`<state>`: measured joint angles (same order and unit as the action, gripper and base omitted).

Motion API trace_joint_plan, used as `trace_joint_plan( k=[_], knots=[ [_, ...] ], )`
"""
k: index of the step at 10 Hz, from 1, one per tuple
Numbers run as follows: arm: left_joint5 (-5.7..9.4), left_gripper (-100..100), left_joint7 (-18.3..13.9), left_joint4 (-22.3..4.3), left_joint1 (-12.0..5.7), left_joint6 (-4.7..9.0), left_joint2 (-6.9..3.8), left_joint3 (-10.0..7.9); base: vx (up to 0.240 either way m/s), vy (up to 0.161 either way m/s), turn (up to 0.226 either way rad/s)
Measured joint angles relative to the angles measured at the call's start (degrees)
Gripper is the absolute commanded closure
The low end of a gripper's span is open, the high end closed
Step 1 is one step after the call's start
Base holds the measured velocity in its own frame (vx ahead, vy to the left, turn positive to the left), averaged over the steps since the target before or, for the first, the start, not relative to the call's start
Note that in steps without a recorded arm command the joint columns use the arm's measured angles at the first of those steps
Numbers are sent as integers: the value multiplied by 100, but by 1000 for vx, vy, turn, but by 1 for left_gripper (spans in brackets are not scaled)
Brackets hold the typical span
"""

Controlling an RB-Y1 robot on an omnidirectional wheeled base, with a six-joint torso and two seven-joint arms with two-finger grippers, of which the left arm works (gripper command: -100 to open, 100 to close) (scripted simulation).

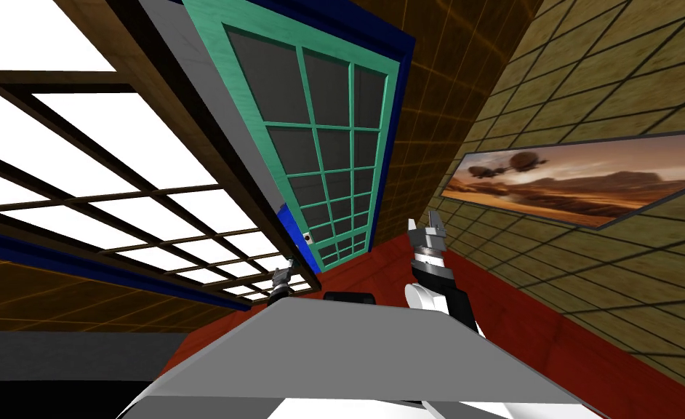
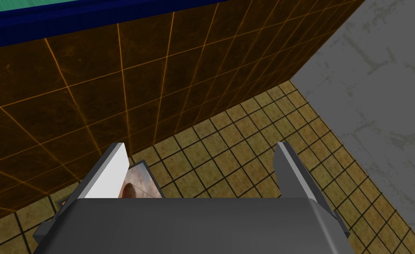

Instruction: Pull the door open

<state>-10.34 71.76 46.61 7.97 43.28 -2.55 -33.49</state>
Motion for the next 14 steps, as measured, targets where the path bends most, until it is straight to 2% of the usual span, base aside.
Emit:
trace_joint_plan(
  k=[1, 3, 5, 7, 9, 11, 12, 14],
  knots=[
    [2, 100, -4, -11, -31, -30, 4, -3, -19, -25, -96],
    [40, 100, -183, 0, -83, 19, 19, 86, -27, -11, -68],
    [105, 100, -440, 89, -45, 0, 40, 158, -36, 15, -46],
    [189, 100, -700, -31, -85, 34, -47, 194, -27, 16, -52],
    [261, 100, -948, 41, -44, 10, -28, 251, -35, 12, -61],
    [362, 100, -1259, 10, -42, 38, -67, 318, -49, 16, -79],
    [420, 100, -1417, -96, -79, 94, -113, 344, -43, 15, -65],
    [493, 100, -1655, -81, -74, 92, -105, 394, -29, 2, -36]
  ],
)
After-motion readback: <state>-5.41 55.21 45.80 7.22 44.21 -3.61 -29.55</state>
